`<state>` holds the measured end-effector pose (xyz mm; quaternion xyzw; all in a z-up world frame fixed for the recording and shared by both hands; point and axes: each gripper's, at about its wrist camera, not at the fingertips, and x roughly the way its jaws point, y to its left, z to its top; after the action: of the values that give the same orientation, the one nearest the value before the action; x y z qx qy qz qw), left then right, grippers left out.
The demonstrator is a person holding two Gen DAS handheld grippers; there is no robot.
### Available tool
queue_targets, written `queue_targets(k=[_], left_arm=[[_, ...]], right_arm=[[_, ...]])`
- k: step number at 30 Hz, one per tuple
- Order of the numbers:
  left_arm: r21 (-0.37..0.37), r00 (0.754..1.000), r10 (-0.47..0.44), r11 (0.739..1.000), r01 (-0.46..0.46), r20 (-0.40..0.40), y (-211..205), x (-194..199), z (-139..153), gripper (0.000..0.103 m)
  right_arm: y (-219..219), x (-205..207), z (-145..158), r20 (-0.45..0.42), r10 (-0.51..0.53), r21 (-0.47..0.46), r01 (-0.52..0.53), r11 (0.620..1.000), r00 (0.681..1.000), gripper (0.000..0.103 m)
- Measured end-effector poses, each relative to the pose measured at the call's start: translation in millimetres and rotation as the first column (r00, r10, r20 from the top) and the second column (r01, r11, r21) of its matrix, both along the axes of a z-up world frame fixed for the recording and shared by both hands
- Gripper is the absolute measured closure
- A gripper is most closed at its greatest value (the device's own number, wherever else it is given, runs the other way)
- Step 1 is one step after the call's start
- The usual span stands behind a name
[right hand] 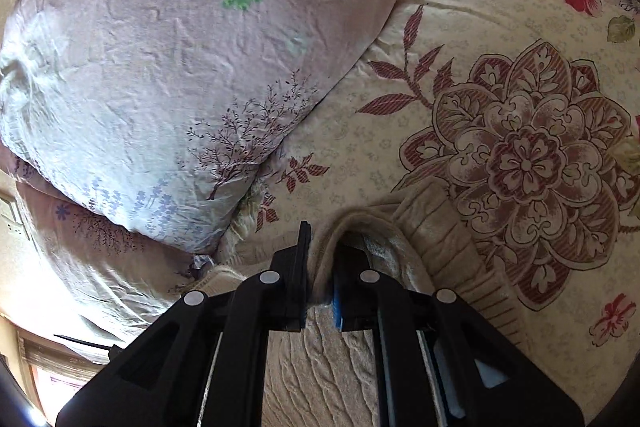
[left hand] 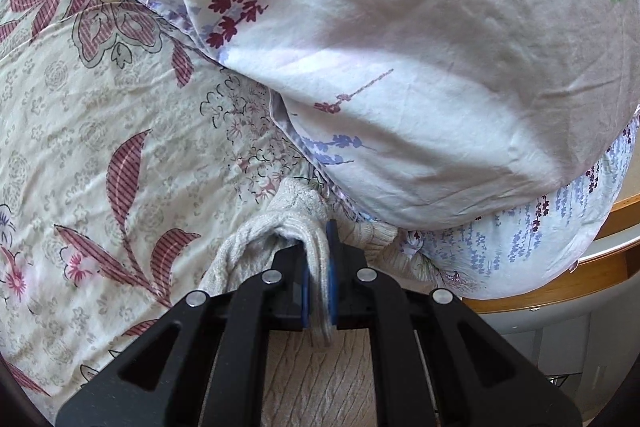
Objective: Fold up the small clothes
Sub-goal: 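Lift the hem with both grippers and carry it toward the collar, then lay the hem on the collar and open both grippers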
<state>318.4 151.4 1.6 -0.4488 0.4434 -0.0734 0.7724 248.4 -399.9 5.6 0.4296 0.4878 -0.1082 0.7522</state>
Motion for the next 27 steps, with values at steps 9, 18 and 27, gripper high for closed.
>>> queue_targets(k=[9, 18, 27], left_arm=[[0.016, 0.999, 0.01, 1.0, -0.011, 0.03, -7.6, 3.6, 19.3, 0.054], [0.327, 0.976, -0.114, 0.944, 0.049, 0.183, -42.3, -21.9, 78.5, 0.016], [0.452, 0.95, -0.313, 0.847, 0.279, 0.0, -102.4, -27.6, 32.0, 0.015]], right_arm=[[14.2, 9.7, 15.4, -0.013, -0.007, -0.101, 0.005, 0.995, 1.0, 0.049], [61.8, -0.3, 62.8, 0.059, 0.176, -0.344, -0.146, 0.928, 0.983, 0.018], [115.3, -13.2, 16.2, -0.212, 0.375, -0.442, -0.431, 0.787, 0.903, 0.017]])
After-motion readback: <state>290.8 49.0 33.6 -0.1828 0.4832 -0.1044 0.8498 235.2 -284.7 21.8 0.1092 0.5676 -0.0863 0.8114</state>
